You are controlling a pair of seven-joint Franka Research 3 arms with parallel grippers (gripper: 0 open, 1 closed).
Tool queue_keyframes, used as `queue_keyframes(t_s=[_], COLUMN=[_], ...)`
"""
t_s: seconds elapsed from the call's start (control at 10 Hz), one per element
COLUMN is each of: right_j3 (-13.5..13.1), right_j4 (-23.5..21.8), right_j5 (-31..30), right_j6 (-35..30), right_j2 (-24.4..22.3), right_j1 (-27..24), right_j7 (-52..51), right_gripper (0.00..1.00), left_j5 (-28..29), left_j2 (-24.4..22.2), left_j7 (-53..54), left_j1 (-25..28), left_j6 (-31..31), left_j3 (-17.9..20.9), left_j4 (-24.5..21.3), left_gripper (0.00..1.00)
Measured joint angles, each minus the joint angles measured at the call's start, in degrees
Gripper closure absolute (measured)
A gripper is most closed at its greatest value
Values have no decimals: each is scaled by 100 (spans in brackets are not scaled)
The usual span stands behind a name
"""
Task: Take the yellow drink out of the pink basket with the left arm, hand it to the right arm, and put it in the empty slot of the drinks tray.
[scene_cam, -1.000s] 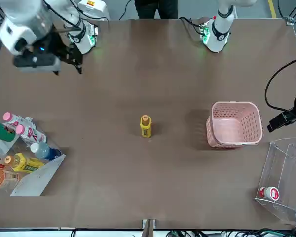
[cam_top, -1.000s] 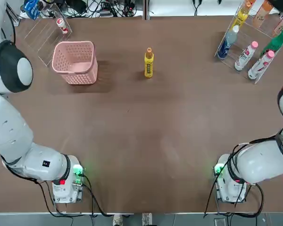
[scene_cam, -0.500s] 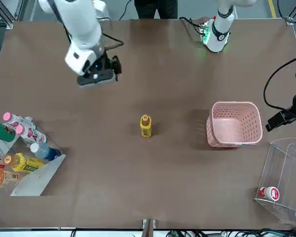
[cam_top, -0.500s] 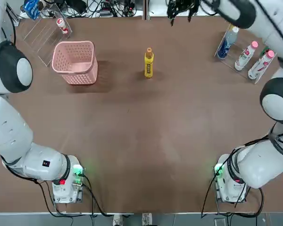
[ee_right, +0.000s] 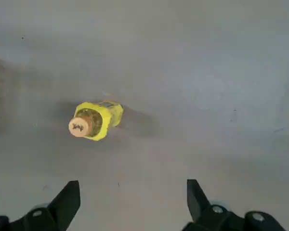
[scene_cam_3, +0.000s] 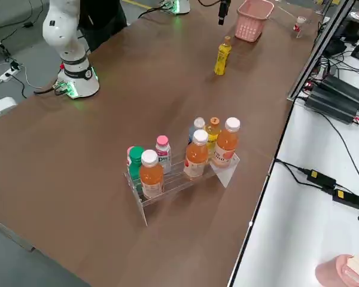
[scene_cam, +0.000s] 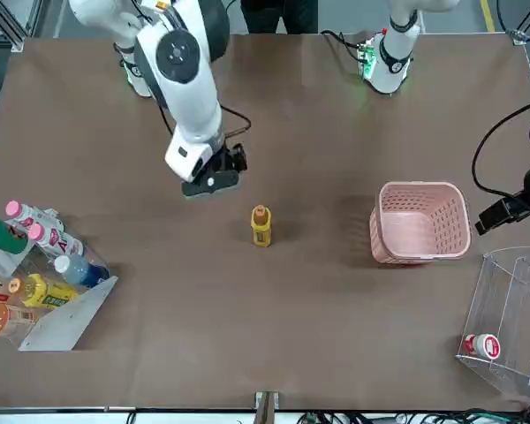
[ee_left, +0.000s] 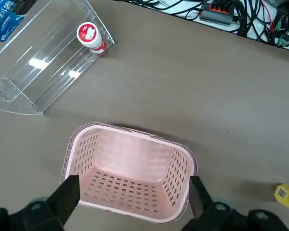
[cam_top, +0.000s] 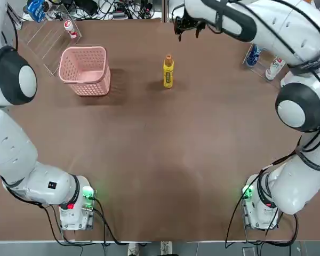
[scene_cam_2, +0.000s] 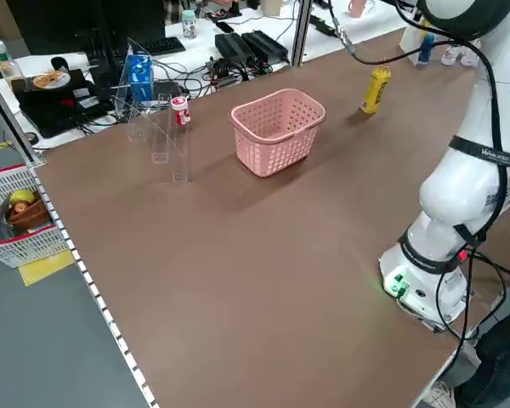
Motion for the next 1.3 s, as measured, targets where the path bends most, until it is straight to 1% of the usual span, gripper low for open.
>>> queue_keyframes(t_s=[0.2, 0.4, 0.5, 0.7, 1.0, 1.3], right_j3=[-1, -3, -5, -17, -33, -35], right_j4=[-1, 3, 7, 13, 60, 414], right_j5=[4, -1, -5, -22, -130, -211], right_j6=[339, 827, 940, 944, 951, 969], right_j2=[262, 578, 671, 769, 978, 1272], right_j1=[42, 132, 227, 408, 499, 580], right_j7=[476, 1398, 1808, 2426, 2608, 2795], right_gripper=[4, 4, 4, 6, 10, 11], left_j5=[0, 0, 0, 0, 0, 0], left_j2=[0, 0, 0, 0, 0, 0], left_j7=[72, 122, 164, 193, 241, 244], left_j1=[1, 2, 3, 4, 5, 6], left_j6=[0, 0, 0, 0, 0, 0], left_j3=[0, 1, 1, 1, 1, 2], left_j4=[-1, -1, -1, -1, -1, -2], left_gripper=[0, 0, 0, 0, 0, 0])
